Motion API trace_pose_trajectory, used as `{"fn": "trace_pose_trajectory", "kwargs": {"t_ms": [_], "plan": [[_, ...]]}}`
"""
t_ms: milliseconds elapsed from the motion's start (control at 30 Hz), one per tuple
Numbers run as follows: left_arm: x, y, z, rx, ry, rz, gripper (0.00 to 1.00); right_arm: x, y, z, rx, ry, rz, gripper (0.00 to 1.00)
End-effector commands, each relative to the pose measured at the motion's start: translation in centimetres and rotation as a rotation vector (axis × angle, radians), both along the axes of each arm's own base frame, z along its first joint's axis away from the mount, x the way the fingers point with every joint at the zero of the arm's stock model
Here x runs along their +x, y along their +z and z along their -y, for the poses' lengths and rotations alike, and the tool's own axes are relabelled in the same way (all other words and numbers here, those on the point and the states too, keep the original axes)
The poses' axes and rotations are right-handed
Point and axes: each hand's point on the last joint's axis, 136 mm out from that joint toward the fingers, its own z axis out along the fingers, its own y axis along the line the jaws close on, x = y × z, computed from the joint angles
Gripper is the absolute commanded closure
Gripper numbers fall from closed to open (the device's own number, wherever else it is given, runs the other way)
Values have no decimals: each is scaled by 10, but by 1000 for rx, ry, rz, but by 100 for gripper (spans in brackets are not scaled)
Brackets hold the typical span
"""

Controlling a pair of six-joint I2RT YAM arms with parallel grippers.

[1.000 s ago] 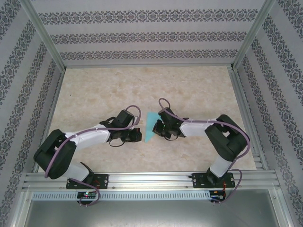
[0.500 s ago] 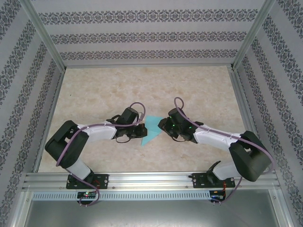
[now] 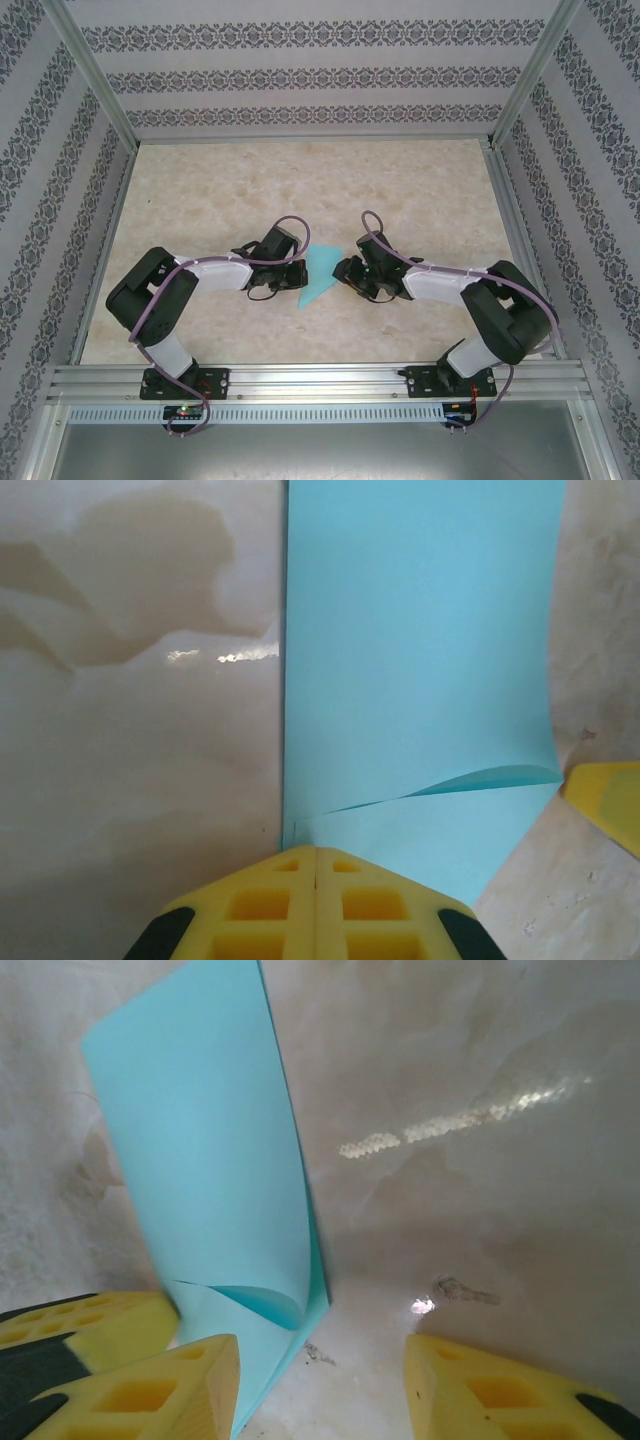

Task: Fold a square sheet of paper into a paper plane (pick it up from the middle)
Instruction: Third fold the triangle at the center of the table, then fourth fold the wing at the center of the table.

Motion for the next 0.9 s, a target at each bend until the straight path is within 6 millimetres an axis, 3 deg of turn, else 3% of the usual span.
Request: {"fn": "trace_pose_trajectory", "kwargs": {"t_ms": [0,700,867], "plan": [[0,-9,-10,53,39,-30,98,11,17,-23,78,49,54,54],[-2,-15,-11,64,38,-55,99,16,12,-39,138,59,40,73],[-2,-12,-9,56,27,-52,99,18,7,-40,146,57,37,82]]}}
